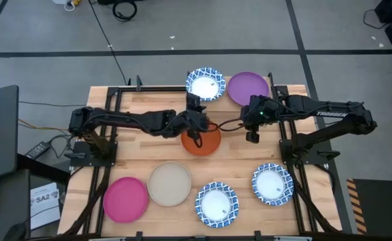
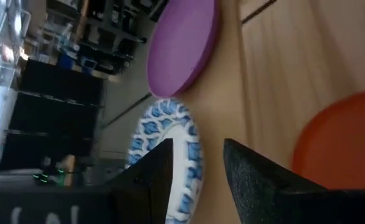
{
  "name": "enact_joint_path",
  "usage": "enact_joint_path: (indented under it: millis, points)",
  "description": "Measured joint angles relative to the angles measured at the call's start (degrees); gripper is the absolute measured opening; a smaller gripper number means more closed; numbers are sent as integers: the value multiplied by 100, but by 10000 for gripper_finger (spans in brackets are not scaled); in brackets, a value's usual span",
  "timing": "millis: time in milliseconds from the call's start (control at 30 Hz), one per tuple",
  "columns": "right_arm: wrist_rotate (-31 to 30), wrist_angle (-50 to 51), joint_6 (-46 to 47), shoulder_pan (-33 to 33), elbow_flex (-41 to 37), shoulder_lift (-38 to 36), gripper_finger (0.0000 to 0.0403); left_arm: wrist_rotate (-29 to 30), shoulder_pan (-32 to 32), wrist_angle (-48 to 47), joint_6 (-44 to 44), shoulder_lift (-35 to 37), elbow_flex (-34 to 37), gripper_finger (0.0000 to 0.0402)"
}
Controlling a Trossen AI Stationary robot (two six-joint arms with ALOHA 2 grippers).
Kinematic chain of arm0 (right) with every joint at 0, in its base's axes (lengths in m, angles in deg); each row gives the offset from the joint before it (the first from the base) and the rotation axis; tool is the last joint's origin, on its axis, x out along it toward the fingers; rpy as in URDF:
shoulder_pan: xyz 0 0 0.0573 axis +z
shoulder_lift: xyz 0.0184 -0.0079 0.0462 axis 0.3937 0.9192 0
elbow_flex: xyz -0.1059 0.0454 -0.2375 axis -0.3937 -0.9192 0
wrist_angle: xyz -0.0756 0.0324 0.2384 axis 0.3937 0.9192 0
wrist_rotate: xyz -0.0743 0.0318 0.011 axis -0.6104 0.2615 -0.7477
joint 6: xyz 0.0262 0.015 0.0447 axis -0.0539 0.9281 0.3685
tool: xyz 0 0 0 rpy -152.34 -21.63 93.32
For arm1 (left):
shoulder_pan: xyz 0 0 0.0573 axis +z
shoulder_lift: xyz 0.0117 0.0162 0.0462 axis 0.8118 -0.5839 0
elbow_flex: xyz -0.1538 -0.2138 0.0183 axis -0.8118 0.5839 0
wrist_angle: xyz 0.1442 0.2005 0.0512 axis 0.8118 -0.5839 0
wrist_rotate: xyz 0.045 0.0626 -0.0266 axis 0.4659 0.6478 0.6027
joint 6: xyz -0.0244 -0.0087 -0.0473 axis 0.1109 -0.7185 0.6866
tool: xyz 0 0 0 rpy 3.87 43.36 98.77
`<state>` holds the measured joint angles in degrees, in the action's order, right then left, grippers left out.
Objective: Place and stack plates onto a shelf
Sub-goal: Stack the beige plate on top of the violet plate on the shelf
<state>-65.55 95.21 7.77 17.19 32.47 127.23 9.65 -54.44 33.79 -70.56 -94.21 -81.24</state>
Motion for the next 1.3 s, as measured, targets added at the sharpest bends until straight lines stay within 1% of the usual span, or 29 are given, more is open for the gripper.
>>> enact_joint_path:
  millis: [133, 333, 667, 867, 1000, 1067, 1300]
  points:
    - [16, -25, 2, 10, -2, 2, 113, 4, -185, -653, 759, 189, 7, 149]
    - [33, -107, 4, 218, -2, 0, 113, -108, -492, -1632, 1883, 542, 7, 149]
    - [37, -504, -5, 739, -2, 40, 113, -608, -995, -3042, 3807, 1107, 9, 149]
    - [37, -714, -36, 968, -2, 185, 113, -1409, -1269, -3920, 5369, 1354, 9, 149]
    - [37, -715, -55, 1068, -2, 321, 113, -1995, -1456, -4441, 6384, 1363, 11, 149]
    - [37, -707, -61, 1102, -4, 369, 113, -2180, -1576, -4637, 6808, 1346, 11, 149]
    - [37, -745, -61, 1167, -2, 531, 113, -2307, -2037, -4778, 7746, 1306, 332, 149]
